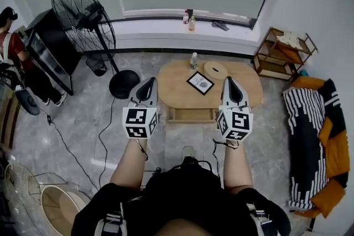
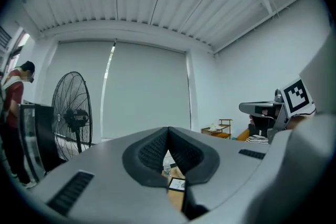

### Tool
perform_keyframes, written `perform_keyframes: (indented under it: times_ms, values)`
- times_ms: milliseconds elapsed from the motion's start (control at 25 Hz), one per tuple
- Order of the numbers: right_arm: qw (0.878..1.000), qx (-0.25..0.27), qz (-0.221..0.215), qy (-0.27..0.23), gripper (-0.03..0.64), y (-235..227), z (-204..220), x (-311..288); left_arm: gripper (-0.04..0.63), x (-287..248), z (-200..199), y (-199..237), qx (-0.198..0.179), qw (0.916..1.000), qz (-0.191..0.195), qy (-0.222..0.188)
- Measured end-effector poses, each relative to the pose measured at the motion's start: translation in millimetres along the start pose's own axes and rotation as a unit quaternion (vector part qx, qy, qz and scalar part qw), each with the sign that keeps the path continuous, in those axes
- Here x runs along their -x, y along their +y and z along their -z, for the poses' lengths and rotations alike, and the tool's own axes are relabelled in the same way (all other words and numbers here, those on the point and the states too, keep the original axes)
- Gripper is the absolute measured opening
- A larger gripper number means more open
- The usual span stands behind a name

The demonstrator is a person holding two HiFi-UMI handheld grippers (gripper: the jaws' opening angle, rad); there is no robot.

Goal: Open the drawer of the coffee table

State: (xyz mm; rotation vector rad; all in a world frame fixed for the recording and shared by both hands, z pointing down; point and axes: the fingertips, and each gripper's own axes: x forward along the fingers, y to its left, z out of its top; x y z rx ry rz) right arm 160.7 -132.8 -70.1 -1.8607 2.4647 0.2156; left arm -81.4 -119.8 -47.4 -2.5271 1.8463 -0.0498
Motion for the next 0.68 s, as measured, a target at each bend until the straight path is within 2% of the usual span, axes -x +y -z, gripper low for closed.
perform_keyframes:
  times_ms: [240,440,680]
  values:
    - [1.000,0.010,0.002,-0.015,0.015,7.7,3.9,55.6,0.020,55.5,7.9,-28.3,-0.012,0.9999,0.000,-0.009]
    - [1.000,0.012,-0.011,-0.021,0.015,19.2,-11.7,48.7,0.020,57.4,-10.3,-20.6,-0.011,0.9999,0.001,-0.011]
    - [0.999,0.005,-0.017,-0.035,0.015,4.9,-22.5,53.6,0.020,52.8,-17.3,-31.4,-0.012,0.9999,-0.002,-0.009]
